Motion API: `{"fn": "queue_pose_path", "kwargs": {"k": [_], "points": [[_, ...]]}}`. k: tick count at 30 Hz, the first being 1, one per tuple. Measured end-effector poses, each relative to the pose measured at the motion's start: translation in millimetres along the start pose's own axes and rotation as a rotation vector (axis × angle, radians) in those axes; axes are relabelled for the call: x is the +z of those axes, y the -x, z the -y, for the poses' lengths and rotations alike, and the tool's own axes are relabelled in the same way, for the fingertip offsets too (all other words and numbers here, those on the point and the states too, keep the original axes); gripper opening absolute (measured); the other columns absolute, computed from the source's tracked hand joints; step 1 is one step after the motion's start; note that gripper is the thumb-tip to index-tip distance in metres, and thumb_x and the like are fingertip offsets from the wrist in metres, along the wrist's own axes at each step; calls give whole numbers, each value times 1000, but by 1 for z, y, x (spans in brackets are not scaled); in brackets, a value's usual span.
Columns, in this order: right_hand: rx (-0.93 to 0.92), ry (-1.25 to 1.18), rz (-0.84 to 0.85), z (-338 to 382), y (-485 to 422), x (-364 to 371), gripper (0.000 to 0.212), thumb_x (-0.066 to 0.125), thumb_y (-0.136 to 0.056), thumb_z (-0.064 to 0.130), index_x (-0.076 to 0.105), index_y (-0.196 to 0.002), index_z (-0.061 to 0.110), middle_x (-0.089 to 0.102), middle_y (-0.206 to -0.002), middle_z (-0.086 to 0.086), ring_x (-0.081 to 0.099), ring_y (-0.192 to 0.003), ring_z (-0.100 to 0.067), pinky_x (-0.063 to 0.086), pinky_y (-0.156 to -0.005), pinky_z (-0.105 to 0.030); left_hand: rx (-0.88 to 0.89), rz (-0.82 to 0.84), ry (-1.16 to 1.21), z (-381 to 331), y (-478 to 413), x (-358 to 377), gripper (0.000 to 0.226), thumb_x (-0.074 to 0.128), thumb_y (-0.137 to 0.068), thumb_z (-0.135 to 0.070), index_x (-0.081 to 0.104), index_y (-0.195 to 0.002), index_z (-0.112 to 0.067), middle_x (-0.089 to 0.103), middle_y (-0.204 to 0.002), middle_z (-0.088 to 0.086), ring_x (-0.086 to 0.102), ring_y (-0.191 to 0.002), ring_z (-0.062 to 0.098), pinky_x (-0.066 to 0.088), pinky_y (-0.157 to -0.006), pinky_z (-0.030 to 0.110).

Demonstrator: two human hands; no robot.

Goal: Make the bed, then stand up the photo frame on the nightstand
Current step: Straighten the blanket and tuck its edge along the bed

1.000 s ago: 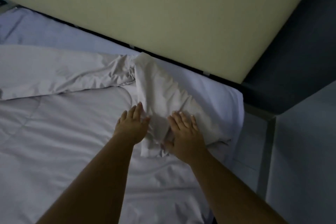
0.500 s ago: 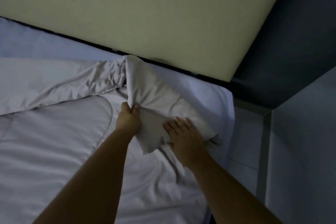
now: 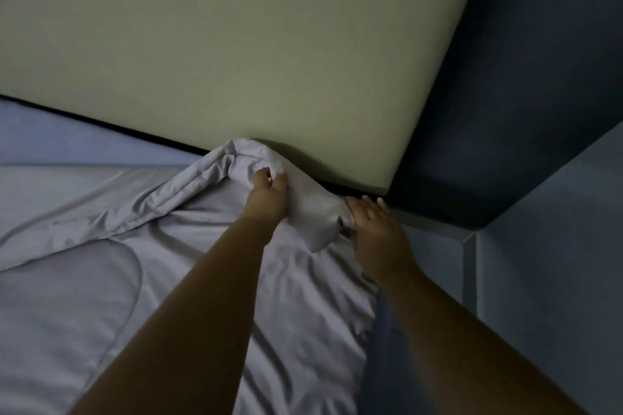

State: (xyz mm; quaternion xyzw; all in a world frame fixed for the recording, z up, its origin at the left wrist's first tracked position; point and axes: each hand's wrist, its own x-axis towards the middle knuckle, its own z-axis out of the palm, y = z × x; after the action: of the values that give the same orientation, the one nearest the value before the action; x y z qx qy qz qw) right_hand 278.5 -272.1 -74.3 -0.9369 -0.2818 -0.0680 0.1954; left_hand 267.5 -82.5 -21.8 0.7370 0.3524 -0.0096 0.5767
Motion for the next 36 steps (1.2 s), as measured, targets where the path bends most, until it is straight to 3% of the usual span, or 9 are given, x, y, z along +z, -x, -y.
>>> {"fn": "queue_pose_path", "kwargs": {"k": [5, 12, 15, 19, 23, 26, 28, 33, 36], "points": [[158, -15, 35, -27, -14, 20, 37, 60, -86, 10, 60, -121, -1, 62, -121, -25, 55, -118, -40, 34, -107, -47, -1, 78, 50, 14, -24, 24, 61, 36, -88, -65, 29, -142, -37, 42, -145, 8, 47, -127, 33, 42, -106, 50], [540, -111, -220, -44, -25, 47, 36, 56, -87, 4, 52, -122, 0, 60, -118, -26, 55, -109, -41, 47, -91, -48, 100, 37, -285, 39, -57, 47, 45, 31, -99, -47, 34, -142, -36, 38, -151, 4, 32, -139, 33, 22, -118, 42], [154, -41, -416, -36, -25, 57, 36, 51, -87, 8, 46, -122, 5, 59, -124, -23, 50, -119, -38, 33, -108, -51, 98, 12, -417, 46, -66, 54, 48, 34, -95, -53, 32, -141, -41, 40, -150, 4, 30, -137, 37, 25, -115, 48], [-314, 87, -251, -33, -28, 71, 50, 53, -86, 15, 38, -134, 13, 55, -136, -12, 33, -133, -28, 12, -116, -43, 50, -21, -592, 51, -69, 61, 54, 31, -94, -50, 20, -146, -43, 30, -156, -4, 18, -143, 32, 19, -116, 46], [-142, 159, -219, -42, -32, 79, 48, 45, -88, 31, 47, -134, 16, 55, -137, -7, 39, -132, -28, 11, -115, -43, 99, -12, -768, 60, -72, 62, 61, 28, -90, -61, 16, -147, -42, 23, -158, -11, 17, -144, 26, 14, -116, 41], [-23, 169, -294, -45, -32, 80, 48, 52, -85, 18, 47, -132, 11, 59, -132, -10, 47, -128, -29, 19, -113, -45, 127, 17, -860, 65, -66, 63, 64, 22, -89, -67, 9, -148, -45, 11, -160, -14, 13, -145, 25, 12, -116, 41], [-116, 206, -336, -39, -31, 80, 54, 60, -84, 12, 42, -135, 11, 58, -132, -11, 45, -128, -30, 21, -114, -46, 124, 27, -888, 63, -61, 64, 63, 23, -91, -64, 5, -149, -44, 5, -161, -14, 8, -146, 28, 10, -116, 43], [-536, 231, -195, -20, -36, 73, 48, 43, -89, 8, 45, -137, 12, 52, -140, -6, 38, -135, -24, 14, -116, -40, 199, 102, -1057, 69, -69, 61, 77, 29, -85, -63, -5, -150, -37, -3, -162, -9, 2, -149, 22, 7, -120, 44], [-241, 282, -106, -32, -34, 77, 41, 49, -91, 24, 58, -128, 8, 57, -135, -7, 46, -131, -24, 10, -118, -38, 238, 62, -993, 76, -69, 56, 66, 14, -88, -63, 1, -149, -42, 6, -162, -10, 11, -148, 24, 12, -119, 43]]}}
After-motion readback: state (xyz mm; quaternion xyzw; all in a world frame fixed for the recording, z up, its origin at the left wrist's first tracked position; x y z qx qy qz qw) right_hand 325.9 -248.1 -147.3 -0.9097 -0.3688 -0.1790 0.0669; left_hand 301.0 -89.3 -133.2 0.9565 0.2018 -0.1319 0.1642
